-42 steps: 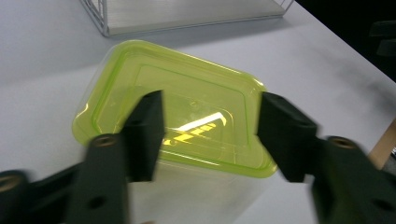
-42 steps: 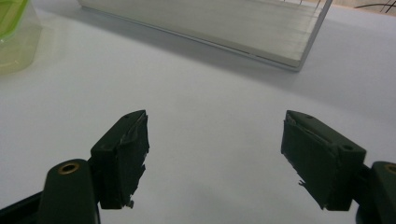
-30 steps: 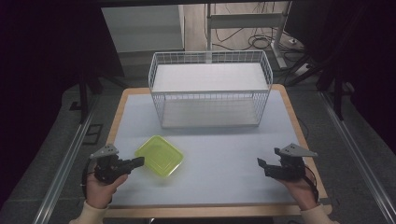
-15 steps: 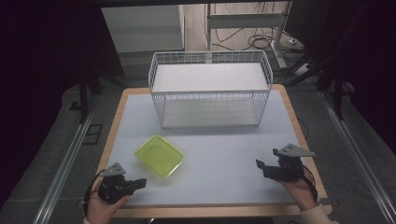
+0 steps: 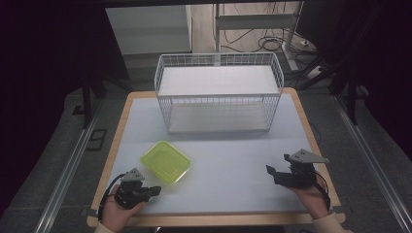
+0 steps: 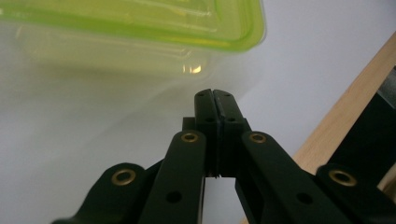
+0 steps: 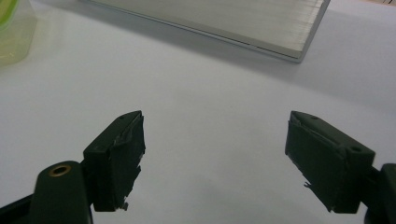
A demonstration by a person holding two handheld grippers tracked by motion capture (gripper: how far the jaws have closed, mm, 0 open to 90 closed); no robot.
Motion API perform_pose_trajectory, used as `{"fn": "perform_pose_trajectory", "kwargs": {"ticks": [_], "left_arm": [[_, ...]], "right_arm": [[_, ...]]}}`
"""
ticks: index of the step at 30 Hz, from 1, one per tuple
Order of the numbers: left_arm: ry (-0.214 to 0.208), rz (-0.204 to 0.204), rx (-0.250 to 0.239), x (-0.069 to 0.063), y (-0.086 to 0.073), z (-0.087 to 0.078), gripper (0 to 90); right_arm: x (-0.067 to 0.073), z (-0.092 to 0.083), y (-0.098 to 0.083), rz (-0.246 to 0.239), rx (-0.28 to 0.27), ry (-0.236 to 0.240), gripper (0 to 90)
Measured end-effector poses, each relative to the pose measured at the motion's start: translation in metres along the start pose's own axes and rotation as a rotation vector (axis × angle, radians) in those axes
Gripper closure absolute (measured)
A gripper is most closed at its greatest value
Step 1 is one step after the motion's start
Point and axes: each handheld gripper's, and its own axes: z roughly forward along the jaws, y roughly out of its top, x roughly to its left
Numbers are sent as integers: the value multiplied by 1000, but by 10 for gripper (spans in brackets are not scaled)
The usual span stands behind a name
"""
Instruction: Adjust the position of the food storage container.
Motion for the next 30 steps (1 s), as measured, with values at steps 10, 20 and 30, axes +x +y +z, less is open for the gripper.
{"fn": "perform_pose_trajectory", "kwargs": {"ticks": [10,20,30], "left_arm": [[6,37,29,-11,16,23,900],[24,39,14,-17,30,35,900],[33,33,5,-19,44,46,900]], "right_arm": [[4,3,-1,-5,8,21,204],[5,4,-1,-9,11,26,204],[7,4,-1,-7,12,40,208]]}}
